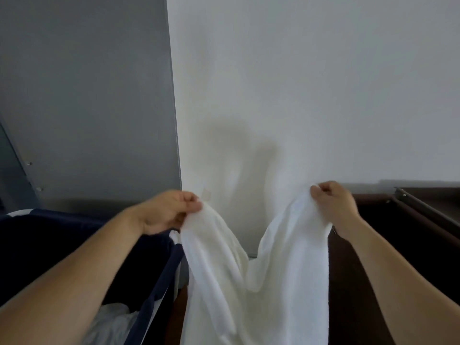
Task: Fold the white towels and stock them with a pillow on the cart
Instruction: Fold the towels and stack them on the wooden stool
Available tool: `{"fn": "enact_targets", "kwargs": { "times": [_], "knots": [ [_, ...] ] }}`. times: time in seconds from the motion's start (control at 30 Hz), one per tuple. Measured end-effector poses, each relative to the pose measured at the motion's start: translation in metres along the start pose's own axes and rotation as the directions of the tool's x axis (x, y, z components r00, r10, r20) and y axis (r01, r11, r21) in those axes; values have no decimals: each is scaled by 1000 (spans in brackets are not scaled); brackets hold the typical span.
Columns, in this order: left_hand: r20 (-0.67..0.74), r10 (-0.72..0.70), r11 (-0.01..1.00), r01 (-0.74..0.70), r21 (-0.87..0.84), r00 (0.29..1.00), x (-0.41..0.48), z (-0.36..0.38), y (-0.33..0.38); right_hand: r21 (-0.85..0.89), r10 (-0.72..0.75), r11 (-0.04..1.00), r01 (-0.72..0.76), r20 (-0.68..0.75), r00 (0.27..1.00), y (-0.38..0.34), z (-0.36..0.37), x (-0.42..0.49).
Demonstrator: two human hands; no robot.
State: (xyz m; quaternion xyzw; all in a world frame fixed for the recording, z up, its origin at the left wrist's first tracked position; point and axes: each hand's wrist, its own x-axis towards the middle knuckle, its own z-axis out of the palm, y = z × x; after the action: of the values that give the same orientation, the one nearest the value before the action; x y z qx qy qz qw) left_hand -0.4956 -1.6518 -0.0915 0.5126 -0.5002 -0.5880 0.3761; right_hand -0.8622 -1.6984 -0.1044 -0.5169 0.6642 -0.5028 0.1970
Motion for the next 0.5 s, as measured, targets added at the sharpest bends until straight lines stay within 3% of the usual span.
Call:
{"fn": "enact_targets", "kwargs": {
  "times": [0.07,0.1,0.13,0.2,0.27,0.37,0.43,0.5],
  "knots": [
    [-252,19,969,-80,-234,968,13,-28,3,129,114,987,-94,-160,981,5,-17,11],
    [-423,-34,971,-70,-228,906,23,-40,-4,185,192,971,-149,-242,951,10,-22,13],
    [-603,-114,987,19,-161,790,35,-50,-16,216,257,956,-197,-294,921,14,-25,15],
    [-755,-126,991,120,-62,644,55,-57,-48,199,301,948,-250,-296,907,22,-21,15],
    [-710,-203,979,122,-163,675,73,-57,-73,146,288,955,-257,-267,920,25,-12,12],
    [-726,-255,967,166,-194,639,71,-38,-82,39,230,973,-228,-231,945,32,2,5],
    [-739,-252,968,171,-185,625,65,-21,-81,14,194,981,-195,-180,964,31,8,-2],
    [-709,-229,973,186,-139,667,55,-1,-74,-16,141,990,-143,-102,985,25,16,-12]
  ]
}}
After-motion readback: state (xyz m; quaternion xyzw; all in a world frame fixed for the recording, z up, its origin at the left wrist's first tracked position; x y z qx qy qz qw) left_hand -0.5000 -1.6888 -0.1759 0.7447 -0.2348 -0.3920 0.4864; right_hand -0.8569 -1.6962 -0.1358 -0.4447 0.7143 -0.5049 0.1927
